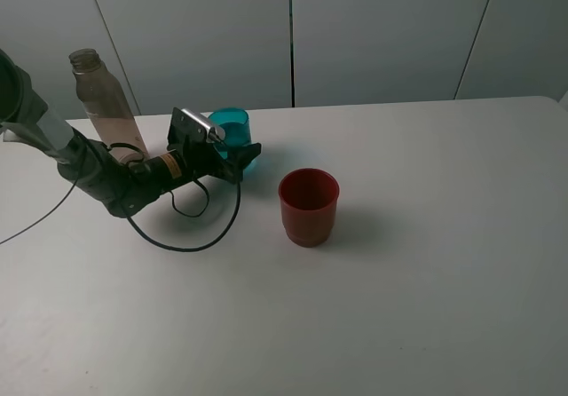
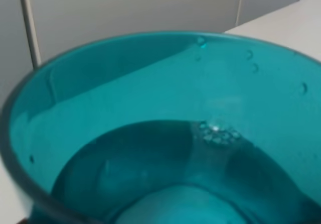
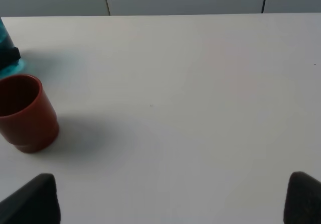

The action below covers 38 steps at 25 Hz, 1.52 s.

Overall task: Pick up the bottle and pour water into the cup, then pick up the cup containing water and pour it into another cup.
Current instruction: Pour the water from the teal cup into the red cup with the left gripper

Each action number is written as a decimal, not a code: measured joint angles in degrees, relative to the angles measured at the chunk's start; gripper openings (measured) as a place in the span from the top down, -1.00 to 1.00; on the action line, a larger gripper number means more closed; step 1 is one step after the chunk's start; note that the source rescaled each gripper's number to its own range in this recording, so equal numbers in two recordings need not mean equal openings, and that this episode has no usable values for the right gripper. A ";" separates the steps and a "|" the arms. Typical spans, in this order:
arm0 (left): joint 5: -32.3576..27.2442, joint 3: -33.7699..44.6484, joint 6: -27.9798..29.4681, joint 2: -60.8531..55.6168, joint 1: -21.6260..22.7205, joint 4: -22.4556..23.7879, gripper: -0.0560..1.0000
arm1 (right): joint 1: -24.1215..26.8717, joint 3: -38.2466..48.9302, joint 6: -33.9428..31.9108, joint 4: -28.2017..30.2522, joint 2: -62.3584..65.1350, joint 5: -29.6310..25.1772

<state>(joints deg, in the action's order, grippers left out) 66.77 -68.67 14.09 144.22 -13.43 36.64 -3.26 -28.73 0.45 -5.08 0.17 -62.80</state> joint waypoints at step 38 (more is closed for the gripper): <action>-7.55 4.68 11.93 -25.31 1.14 41.98 0.83 | 0.00 0.00 0.00 0.00 0.00 0.00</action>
<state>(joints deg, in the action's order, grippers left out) 59.22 -64.00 26.02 118.91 -12.29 78.62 -3.26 -28.73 0.45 -5.08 0.17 -62.80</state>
